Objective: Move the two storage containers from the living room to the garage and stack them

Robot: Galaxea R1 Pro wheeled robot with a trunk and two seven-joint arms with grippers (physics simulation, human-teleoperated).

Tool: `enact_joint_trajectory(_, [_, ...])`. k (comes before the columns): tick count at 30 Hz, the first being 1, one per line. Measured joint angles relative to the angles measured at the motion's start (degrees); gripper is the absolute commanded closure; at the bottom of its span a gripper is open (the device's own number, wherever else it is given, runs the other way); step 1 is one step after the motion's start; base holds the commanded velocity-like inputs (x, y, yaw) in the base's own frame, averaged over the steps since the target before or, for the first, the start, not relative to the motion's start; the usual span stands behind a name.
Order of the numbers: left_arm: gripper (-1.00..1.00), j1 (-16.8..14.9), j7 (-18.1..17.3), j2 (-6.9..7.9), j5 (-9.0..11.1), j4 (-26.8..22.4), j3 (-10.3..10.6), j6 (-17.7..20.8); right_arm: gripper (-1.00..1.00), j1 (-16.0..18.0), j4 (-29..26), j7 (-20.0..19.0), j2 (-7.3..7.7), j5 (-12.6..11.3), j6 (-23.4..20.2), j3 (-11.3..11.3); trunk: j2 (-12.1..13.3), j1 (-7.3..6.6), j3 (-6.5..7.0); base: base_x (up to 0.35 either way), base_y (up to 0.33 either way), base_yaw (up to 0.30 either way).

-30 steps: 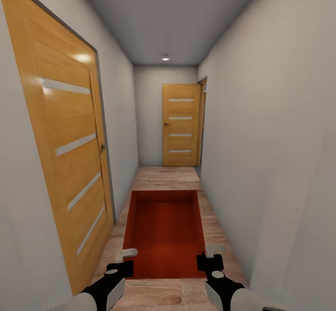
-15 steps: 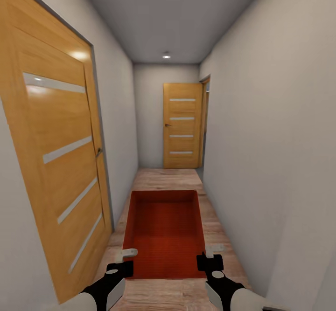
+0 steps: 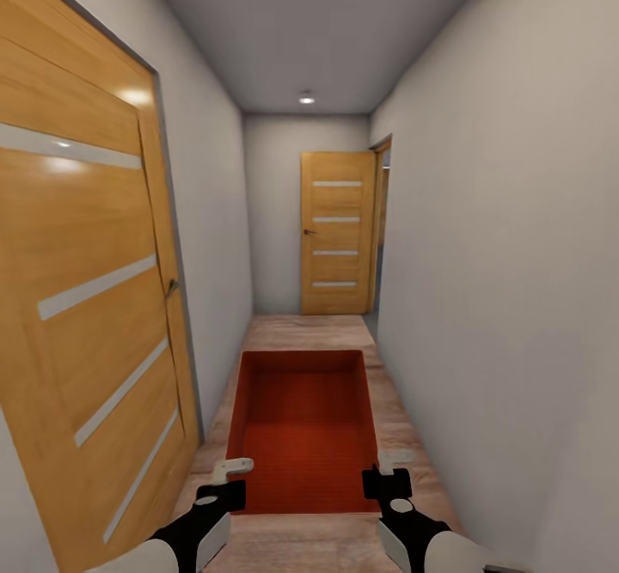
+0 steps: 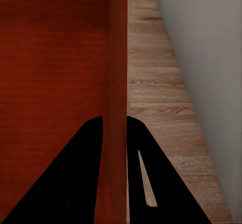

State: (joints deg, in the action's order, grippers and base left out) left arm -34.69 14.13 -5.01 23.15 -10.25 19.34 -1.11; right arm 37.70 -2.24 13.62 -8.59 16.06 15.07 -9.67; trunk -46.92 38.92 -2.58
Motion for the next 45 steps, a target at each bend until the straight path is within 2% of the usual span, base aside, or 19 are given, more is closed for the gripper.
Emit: enact_joint_trajectory(45, [1.00, 0.00, -0.01, 0.00, 0.07, 0.01, 0.02, -0.05, 1.00, 0.00, -0.01, 0.00, 0.00, 0.05, 0.02, -0.01, 0.01, -0.01, 0.00, 0.324, 0.000, 0.000])
